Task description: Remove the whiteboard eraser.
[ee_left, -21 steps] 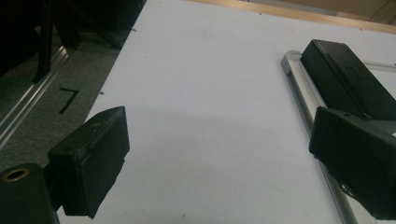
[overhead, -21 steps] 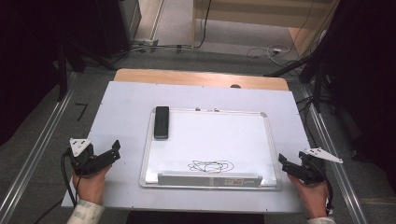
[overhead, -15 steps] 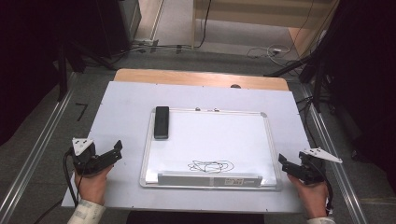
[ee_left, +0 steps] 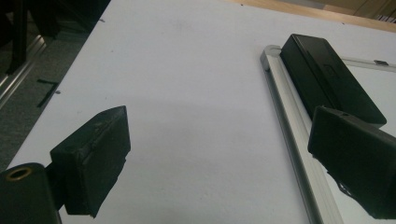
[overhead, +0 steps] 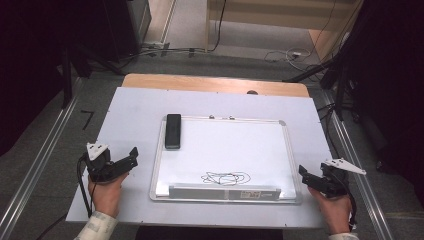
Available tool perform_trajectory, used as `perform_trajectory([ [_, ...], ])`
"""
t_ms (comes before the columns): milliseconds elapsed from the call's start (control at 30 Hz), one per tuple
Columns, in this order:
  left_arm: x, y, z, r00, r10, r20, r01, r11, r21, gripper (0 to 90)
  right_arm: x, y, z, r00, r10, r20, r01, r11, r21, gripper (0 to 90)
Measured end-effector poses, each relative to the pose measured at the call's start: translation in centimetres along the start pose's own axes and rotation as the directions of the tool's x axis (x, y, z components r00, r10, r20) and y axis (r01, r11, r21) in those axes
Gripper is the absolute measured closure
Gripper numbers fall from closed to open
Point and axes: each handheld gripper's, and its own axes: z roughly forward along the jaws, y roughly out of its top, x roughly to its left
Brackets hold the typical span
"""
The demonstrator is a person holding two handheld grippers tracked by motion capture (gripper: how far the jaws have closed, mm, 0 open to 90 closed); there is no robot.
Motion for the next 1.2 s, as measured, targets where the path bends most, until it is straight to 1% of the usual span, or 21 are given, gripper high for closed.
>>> perform_trajectory([
  [200,-0.9,0.5,0.6,0.9999,0.008,0.006,-0.008,1.0,-0.004,6.0,0.0,0.0,0.0,1.0,-0.003,0.003,0.003,1.0,-0.002,17.4],
  [300,-1.1,0.6,0.8,0.9999,0.01,0.006,-0.01,0.9999,-0.004,6.0,0.0,0.0,0.0,1.0,-0.004,0.003,0.004,1.0,-0.003,17.4],
  [400,-1.4,0.8,1.3,0.9999,0.015,0.001,-0.015,0.9999,0.001,6.0,0.0,0.0,0.0,1.0,-0.004,0.003,0.004,1.0,-0.002,17.4],
  [700,-2.5,1.3,2.5,0.9999,0.014,0.01,-0.014,0.9999,0.004,6.1,0.0,0.0,0.0,1.0,-0.003,0.001,0.003,1.0,0.002,17.4],
  [833,-2.9,1.6,2.8,0.9999,0.014,0.005,-0.014,0.9999,0.008,6.1,0.0,0.0,0.0,1.0,-0.005,0.0,0.005,1.0,0.002,17.4],
  [967,-3.3,1.9,3.2,0.9998,0.014,0.015,-0.014,0.9999,0.009,6.1,0.0,0.0,0.0,1.0,-0.002,0.001,0.002,1.0,0.005,17.4],
  [1100,-4.0,1.9,3.7,0.9994,0.018,0.029,-0.019,0.9995,0.027,6.1,0.0,0.0,0.0,1.0,-0.003,0.002,0.003,1.0,0.007,17.4],
  [1133,-4.3,2.0,4.0,0.9992,0.022,0.033,-0.023,0.9993,0.029,6.1,0.0,0.0,0.0,1.0,-0.003,0.001,0.003,1.0,0.008,17.4],
  [1200,-4.4,2.0,4.1,0.9992,0.019,0.036,-0.02,0.9994,0.027,6.1,0.1,0.0,0.1,1.0,-0.005,0.002,0.005,1.0,0.01,17.4],
])
